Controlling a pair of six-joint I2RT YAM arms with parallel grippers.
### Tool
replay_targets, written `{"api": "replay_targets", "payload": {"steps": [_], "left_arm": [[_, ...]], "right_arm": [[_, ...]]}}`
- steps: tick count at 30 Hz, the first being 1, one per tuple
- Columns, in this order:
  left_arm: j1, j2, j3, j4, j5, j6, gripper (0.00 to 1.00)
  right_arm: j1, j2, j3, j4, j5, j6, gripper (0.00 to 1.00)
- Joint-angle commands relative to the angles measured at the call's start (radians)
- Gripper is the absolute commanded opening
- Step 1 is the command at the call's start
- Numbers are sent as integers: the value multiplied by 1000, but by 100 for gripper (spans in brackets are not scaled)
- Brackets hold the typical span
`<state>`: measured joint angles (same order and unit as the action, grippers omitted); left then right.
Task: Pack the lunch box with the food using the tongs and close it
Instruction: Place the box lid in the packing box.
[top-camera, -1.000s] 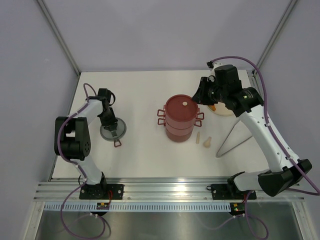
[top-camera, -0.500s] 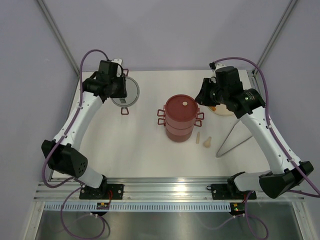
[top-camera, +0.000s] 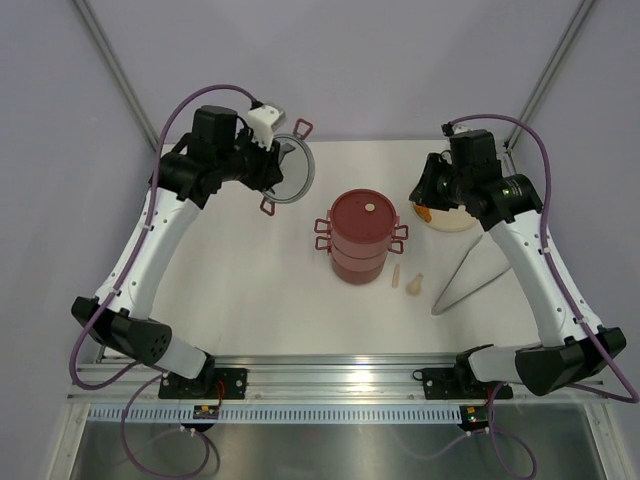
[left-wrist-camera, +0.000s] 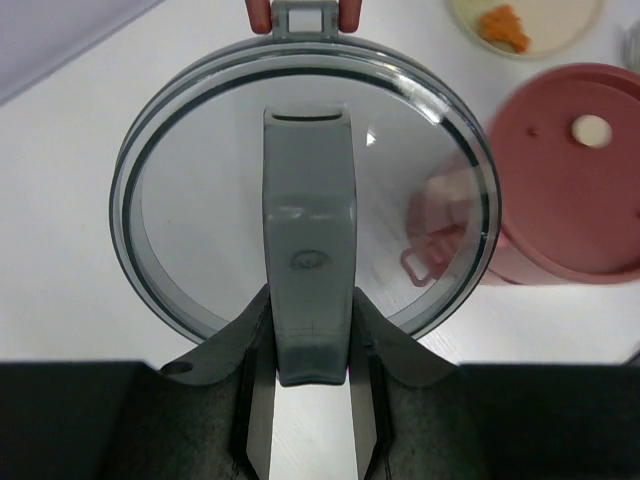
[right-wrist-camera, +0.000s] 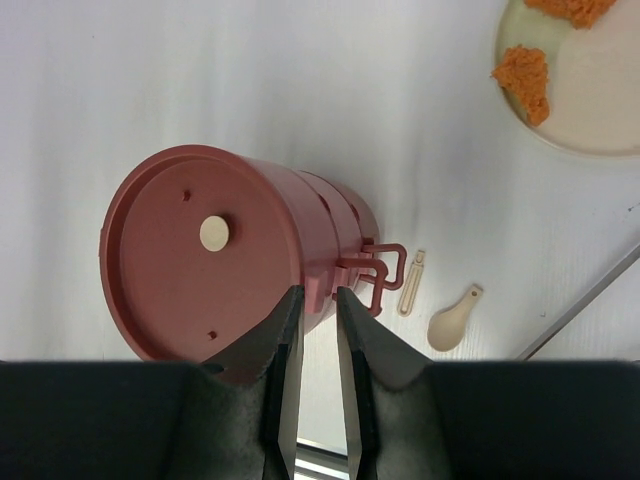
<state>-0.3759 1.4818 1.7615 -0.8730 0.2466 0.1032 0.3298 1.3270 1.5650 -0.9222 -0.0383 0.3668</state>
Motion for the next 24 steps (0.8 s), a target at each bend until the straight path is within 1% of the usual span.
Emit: {"api": "replay_targets", "payload": {"steps": [1,3,4,7,8,11,14,15,24], "left_arm": [[-57,21,105,-6,207,200,0],[-93,55,145,-36,244,242,0],[-107,73,201,-75,273,275,0],[-159,153,297,-162,289,341,0],[-188,176,359,-184,287,357,0],[-248,259,468,-265,251,412,0],[-291,320,529,-334,191,460,0],[-299,331,533,-348,166,464,0],[-359,380,546,-379,89,498,0]], "right_arm": [[-32,-25,38,-4,-26,0,26],[-38,-23,44,-10,-31,1,26],[-38,-23,44,-15,-31,0,26],[-43,-25,40,-23,-29,3,26],[-41,-26,35,-29,-28,3,26],[-46,-34,24,-33,-18,3,26],[-54,-41,15,-40,-15,9,26],[-58,-41,13,-40,-14,11,26],[-74,-74,-46,-35,6,29,25]]}}
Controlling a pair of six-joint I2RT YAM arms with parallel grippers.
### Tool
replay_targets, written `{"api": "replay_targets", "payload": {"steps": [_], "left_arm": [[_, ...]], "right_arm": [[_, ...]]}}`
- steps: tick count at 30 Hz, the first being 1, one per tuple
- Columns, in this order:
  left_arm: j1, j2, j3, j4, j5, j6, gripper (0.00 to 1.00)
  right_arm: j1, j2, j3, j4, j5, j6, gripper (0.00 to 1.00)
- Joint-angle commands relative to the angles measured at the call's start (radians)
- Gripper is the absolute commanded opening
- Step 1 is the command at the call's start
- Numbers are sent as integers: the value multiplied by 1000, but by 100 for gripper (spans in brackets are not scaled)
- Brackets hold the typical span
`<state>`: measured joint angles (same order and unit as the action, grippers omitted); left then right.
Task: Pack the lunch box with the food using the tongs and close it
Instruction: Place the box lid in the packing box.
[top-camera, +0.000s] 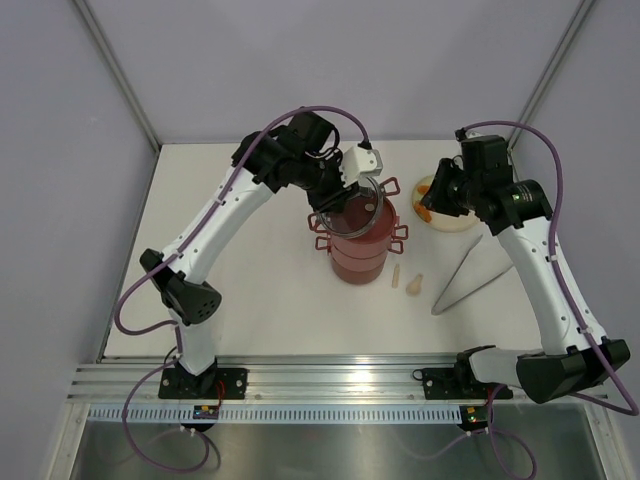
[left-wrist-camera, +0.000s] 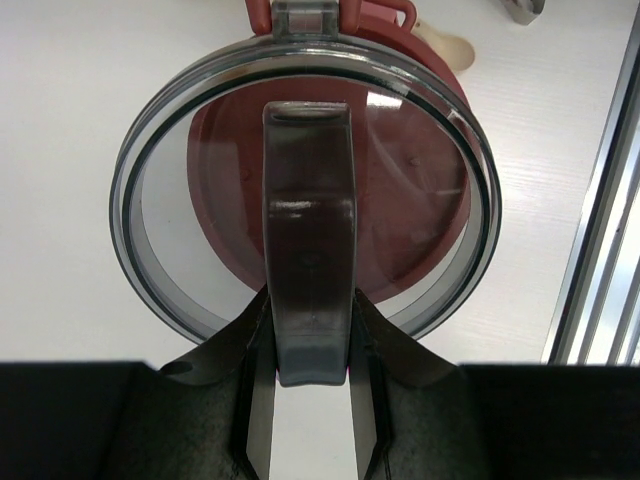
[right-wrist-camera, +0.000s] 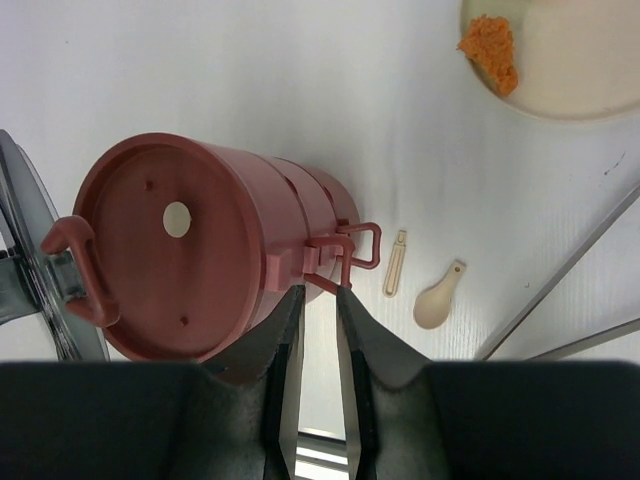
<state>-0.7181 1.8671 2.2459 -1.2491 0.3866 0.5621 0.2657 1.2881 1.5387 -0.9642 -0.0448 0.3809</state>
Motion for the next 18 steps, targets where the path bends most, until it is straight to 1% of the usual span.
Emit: {"api": "replay_targets", "payload": {"steps": [1,11,18], "left_arm": [[-26,3,64,-4,-57,47,0],[-35,69,122,-6,-72,61,0],[-40,84,129,-6,-74,67,0]], "right_arm": [[-11,-44,-28,4,17,16,25],[-16,-101,-101,-21,26,29,25],[-16,-119,-141,21,-18,58,25]]}}
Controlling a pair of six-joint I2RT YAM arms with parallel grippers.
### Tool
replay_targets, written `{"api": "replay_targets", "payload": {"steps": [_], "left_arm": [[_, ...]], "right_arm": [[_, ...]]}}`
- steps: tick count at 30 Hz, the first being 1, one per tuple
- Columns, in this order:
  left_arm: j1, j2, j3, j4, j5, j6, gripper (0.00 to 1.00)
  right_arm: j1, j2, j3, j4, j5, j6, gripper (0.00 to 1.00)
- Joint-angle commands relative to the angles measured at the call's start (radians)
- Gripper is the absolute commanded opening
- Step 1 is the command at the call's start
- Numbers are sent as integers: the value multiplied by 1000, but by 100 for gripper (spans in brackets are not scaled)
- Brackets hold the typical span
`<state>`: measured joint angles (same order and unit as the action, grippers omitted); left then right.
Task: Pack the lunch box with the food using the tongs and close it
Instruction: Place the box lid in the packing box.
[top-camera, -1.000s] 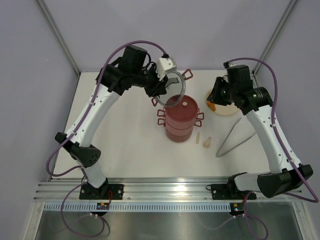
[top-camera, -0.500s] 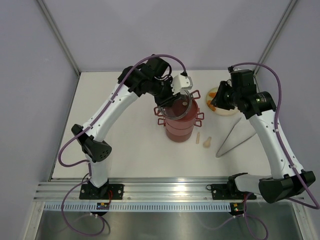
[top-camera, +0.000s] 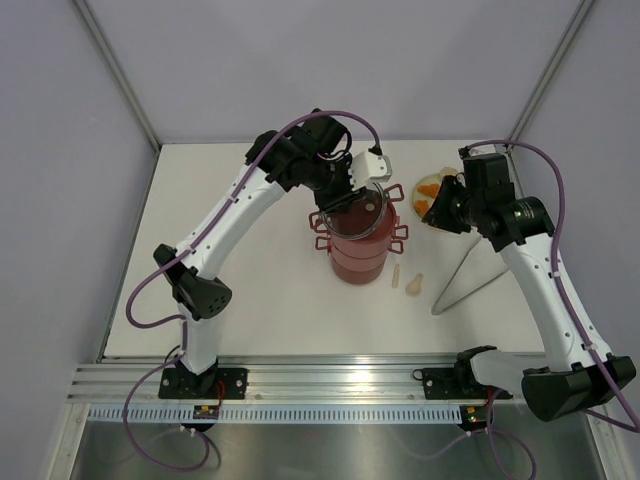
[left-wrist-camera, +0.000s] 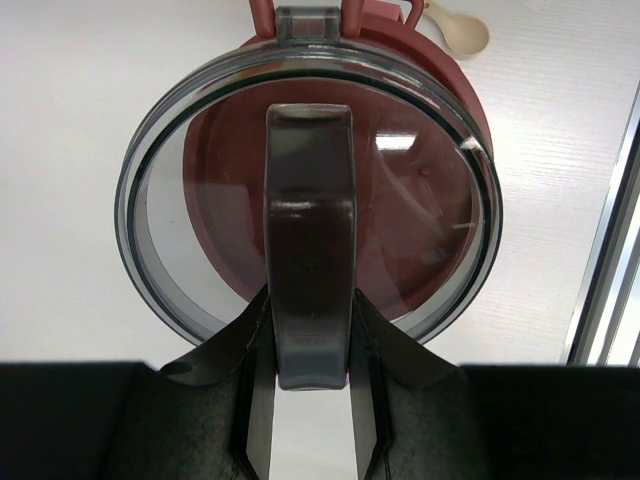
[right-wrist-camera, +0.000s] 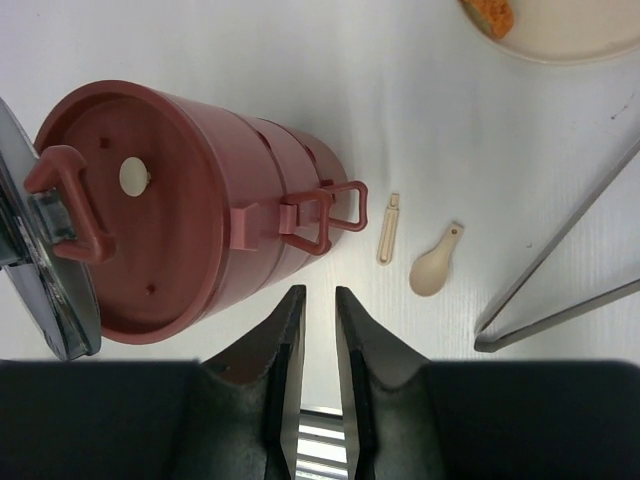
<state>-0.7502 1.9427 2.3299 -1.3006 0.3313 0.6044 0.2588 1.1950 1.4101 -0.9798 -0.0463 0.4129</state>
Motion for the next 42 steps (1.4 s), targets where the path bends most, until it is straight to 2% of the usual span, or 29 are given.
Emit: {"api": "replay_targets", "payload": {"steps": [1,3,4,8,12,18,23,32,42], "left_arm": [[-9,12,45,47,-17,24,0],[-11,15,43,49,-17,24,0],[-11,18,45,47,-17,24,0],[-11,24,43,44,-21,24,0],[-12,16,42,47,-20,24,0],[-14,16,42,58,-26,24,0],[-12,15,39,57,-32,24,0],[-12,9,31,63,-41,23,0],[-14,1,8,77,-55,24,0]], "right_arm": [[-9,-34,-29,79,-58,33,25],[-9,-58,-51,136,-101,59,27],[-9,-66,-69,194,-133,69,32],[-9,-84,-91,306,-138,136,41],[-9,-84,-102,395,-148,184,43],[-9,-26,-97,441,-171,216,50],[-15,14,-79,443,-181,230,48],[-13,34,-97,489,-262,262,36],[-15,23,-76,385,-225,234,37]]}}
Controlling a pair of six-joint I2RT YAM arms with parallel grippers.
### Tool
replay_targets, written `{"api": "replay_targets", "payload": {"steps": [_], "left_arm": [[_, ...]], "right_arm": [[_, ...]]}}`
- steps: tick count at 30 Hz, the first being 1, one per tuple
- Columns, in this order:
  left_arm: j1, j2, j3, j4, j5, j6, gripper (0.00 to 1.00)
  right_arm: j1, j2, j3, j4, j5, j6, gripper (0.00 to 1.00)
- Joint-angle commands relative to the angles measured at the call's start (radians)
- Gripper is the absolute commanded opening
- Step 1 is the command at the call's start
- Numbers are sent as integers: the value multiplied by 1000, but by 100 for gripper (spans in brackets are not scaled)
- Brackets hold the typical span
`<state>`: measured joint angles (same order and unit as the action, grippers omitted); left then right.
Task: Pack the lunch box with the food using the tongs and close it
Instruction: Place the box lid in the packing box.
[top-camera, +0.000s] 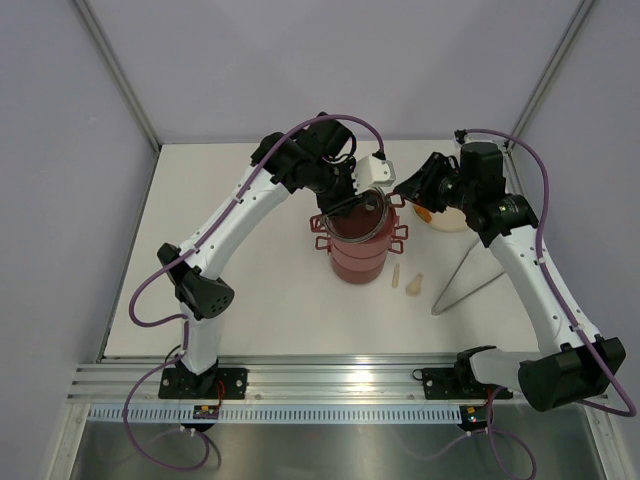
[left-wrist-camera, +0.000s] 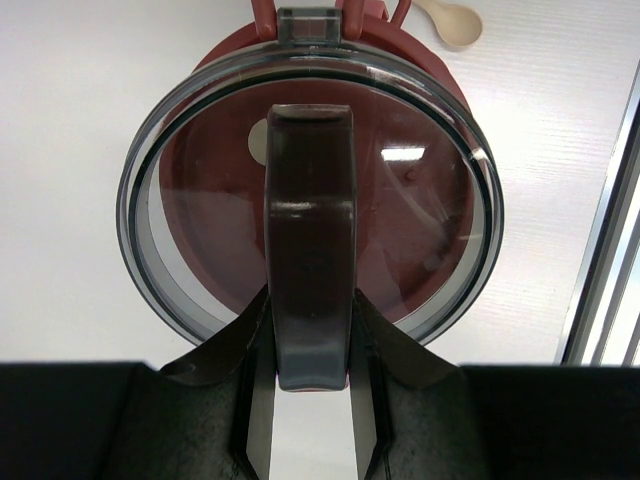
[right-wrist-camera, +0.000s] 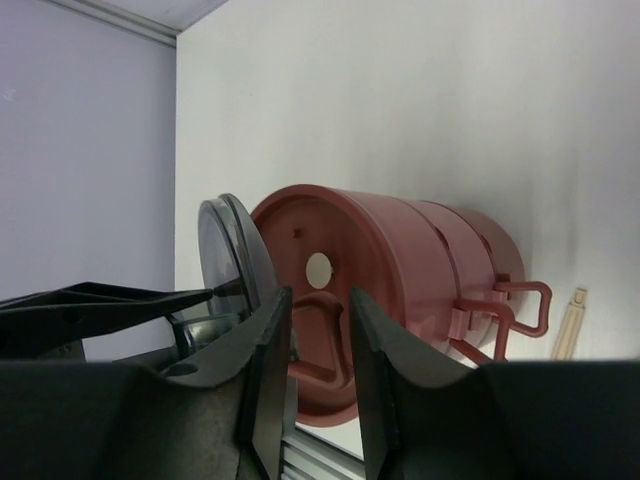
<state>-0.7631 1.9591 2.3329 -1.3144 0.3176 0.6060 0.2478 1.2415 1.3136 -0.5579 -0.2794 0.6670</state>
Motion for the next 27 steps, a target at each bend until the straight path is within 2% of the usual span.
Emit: {"api": "replay_targets", "payload": {"steps": [1,5,10,19,20,21,23,24,27], "left_arm": [[-1,-16,5,90,-43,24,0],[-1,-17,5,92,-41,23,0],[1,-22,2,92,-43,23,0],[1,-26,-1,95,-48,23,0],[-1,-26,-1,96,-49,21,0],[-1,-26,-1,96,-49,23,0],[-1,-26,-4,96,-57,20,0],[-1,-26,-6,99,-58,20,0],[-2,-26,-15,106,-69,18,0]], "right_arm": [[-4,-20,27,-52,3,-42,38],[-2,21,62,-125,-20,-86,42],[-2,32,61,-114,-35,-92,34],[-2,44,70,-106,-67,-95,30],[-2,44,70,-108,-67,-98,28],[-2,44,70,-108,-64,-98,15],[-4,36,67,-111,-47,-99,3],[-2,33,67,-112,-40,-99,0],[-2,21,70,-120,-1,-101,0]]}}
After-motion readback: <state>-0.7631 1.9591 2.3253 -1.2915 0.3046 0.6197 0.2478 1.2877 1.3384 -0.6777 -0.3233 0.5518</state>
